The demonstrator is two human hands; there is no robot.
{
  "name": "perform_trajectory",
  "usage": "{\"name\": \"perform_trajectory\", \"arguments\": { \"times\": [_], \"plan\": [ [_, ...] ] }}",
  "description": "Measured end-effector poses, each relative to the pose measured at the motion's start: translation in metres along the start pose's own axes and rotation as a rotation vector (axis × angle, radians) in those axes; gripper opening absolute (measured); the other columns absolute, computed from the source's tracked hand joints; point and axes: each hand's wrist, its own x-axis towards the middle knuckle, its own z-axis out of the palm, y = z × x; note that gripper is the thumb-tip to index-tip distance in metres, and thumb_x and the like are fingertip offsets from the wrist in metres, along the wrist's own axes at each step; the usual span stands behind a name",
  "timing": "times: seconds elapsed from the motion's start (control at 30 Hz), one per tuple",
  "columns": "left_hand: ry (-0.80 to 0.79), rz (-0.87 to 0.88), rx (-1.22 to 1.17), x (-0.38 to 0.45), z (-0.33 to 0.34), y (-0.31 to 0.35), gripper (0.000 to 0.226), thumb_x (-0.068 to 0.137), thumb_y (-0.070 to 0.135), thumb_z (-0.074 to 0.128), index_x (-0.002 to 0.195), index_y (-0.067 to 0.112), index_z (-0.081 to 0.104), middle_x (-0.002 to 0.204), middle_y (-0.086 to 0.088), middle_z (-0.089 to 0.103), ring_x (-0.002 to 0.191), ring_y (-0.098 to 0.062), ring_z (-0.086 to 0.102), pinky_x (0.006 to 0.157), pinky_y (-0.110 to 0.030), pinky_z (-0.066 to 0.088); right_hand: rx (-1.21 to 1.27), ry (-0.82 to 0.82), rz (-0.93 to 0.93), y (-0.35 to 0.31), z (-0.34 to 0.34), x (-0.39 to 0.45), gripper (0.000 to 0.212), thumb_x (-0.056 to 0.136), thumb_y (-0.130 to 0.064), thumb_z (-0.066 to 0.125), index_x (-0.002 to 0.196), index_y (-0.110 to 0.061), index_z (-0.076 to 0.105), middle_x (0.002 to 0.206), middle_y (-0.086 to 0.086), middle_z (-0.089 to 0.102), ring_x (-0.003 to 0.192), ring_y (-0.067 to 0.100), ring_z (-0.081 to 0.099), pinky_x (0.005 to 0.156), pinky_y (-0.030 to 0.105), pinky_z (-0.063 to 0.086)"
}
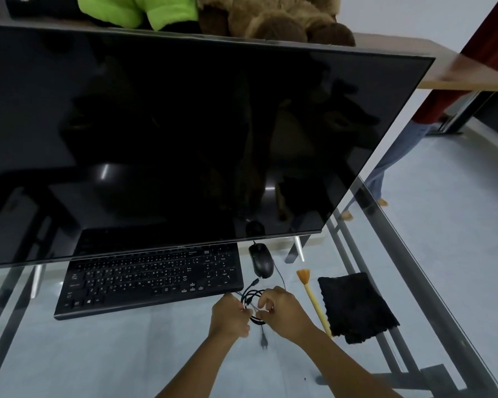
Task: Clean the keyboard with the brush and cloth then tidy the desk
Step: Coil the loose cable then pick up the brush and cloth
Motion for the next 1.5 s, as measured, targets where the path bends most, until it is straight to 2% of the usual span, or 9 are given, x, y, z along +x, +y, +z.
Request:
{"name": "perform_trajectory", "arguments": {
  "times": [0.13, 0.33, 0.57, 0.67, 0.83, 1.03, 1.23, 1.37, 1.5],
  "plan": [
    [0.088, 0.074, 0.033, 0.002, 0.004, -0.002, 0.020, 0.083, 0.009, 0.066, 0.084, 0.016, 0.047, 0.084, -0.013, 0.066, 0.064, -0.025, 0.067, 0.060, -0.041, 0.060, 0.041, 0.063, 0.100, 0.003, -0.002, 0.005, 0.036, 0.082, -0.022, 0.071, 0.113, -0.018, 0.054, 0.094, -0.002, 0.052, 0.073, 0.007, 0.051, 0.060, 0.008, 0.037],
    [0.163, 0.142, 0.060, 0.009, 0.007, 0.000, 0.010, 0.088, 0.015, 0.060, 0.087, 0.019, 0.051, 0.079, -0.008, 0.067, 0.067, -0.022, 0.067, 0.063, -0.037, 0.058, -0.027, 0.094, 0.084, 0.007, 0.001, 0.010, 0.039, 0.091, -0.021, 0.061, 0.129, -0.018, 0.052, 0.117, 0.006, 0.056, 0.083, 0.005, 0.048, 0.071, 0.003, 0.036],
    [0.181, 0.211, 0.156, 0.007, 0.005, 0.003, 0.016, 0.090, 0.029, 0.061, 0.082, 0.018, 0.054, 0.070, -0.001, 0.066, 0.064, -0.018, 0.066, 0.061, -0.033, 0.056, 0.005, 0.141, 0.057, 0.014, 0.000, 0.010, 0.035, 0.092, -0.021, 0.061, 0.127, -0.018, 0.056, 0.112, 0.005, 0.058, 0.077, 0.006, 0.053, 0.068, 0.000, 0.035],
    [0.191, 0.225, 0.205, 0.006, 0.002, 0.010, 0.019, 0.090, 0.033, 0.061, 0.082, 0.018, 0.052, 0.073, 0.003, 0.063, 0.066, -0.015, 0.064, 0.056, -0.026, 0.049, 0.010, 0.169, 0.044, 0.012, -0.003, 0.010, 0.031, 0.094, -0.023, 0.058, 0.124, -0.019, 0.057, 0.113, 0.005, 0.060, 0.078, 0.004, 0.054, 0.071, 0.004, 0.041],
    [0.205, 0.245, 0.311, 0.001, -0.002, 0.022, 0.021, 0.092, 0.038, 0.056, 0.088, 0.018, 0.050, 0.075, 0.007, 0.058, 0.069, -0.011, 0.056, 0.050, -0.022, 0.035, -0.010, 0.226, 0.012, 0.011, -0.016, 0.011, 0.023, 0.097, -0.022, 0.053, 0.118, -0.015, 0.059, 0.105, 0.002, 0.058, 0.071, -0.002, 0.049, 0.072, -0.005, 0.034],
    [0.249, 0.422, 0.442, -0.009, 0.004, 0.051, 0.018, 0.094, 0.035, 0.053, 0.096, 0.017, 0.052, 0.095, 0.002, 0.060, 0.080, -0.016, 0.060, 0.057, -0.025, 0.038, 0.050, 0.316, 0.092, 0.024, -0.040, 0.011, 0.022, 0.094, -0.024, 0.057, 0.113, -0.015, 0.063, 0.102, 0.000, 0.055, 0.078, 0.007, 0.056, 0.073, 0.012, 0.042],
    [0.085, 0.453, 0.559, -0.013, 0.040, 0.092, 0.023, 0.097, 0.034, 0.044, 0.103, 0.013, 0.053, 0.093, -0.007, 0.066, 0.082, -0.023, 0.065, 0.060, -0.029, 0.046, 0.004, 0.388, 0.264, 0.066, -0.082, -0.002, 0.024, 0.094, -0.022, 0.057, 0.117, -0.014, 0.061, 0.116, 0.005, 0.059, 0.072, 0.012, 0.062, 0.071, 0.021, 0.052],
    [-0.083, 0.293, 0.593, -0.009, 0.077, 0.101, 0.036, 0.096, 0.039, 0.043, 0.110, 0.008, 0.056, 0.105, -0.010, 0.065, 0.090, -0.026, 0.065, 0.065, -0.030, 0.050, -0.109, 0.398, 0.405, 0.098, -0.102, -0.017, 0.031, 0.092, -0.024, 0.059, 0.121, -0.013, 0.058, 0.124, 0.011, 0.052, 0.103, 0.026, 0.057, 0.089, 0.031, 0.048],
    [-0.164, 0.152, 0.503, -0.012, 0.100, 0.098, 0.036, 0.097, 0.040, 0.043, 0.098, 0.007, 0.057, 0.084, -0.009, 0.066, 0.057, -0.021, 0.065, 0.050, -0.029, 0.055, -0.292, 0.340, 0.570, 0.115, -0.111, -0.028, 0.044, 0.093, -0.035, 0.056, 0.132, -0.016, 0.049, 0.131, 0.012, 0.046, 0.118, 0.029, 0.047, 0.100, 0.039, 0.042]
  ]
}}
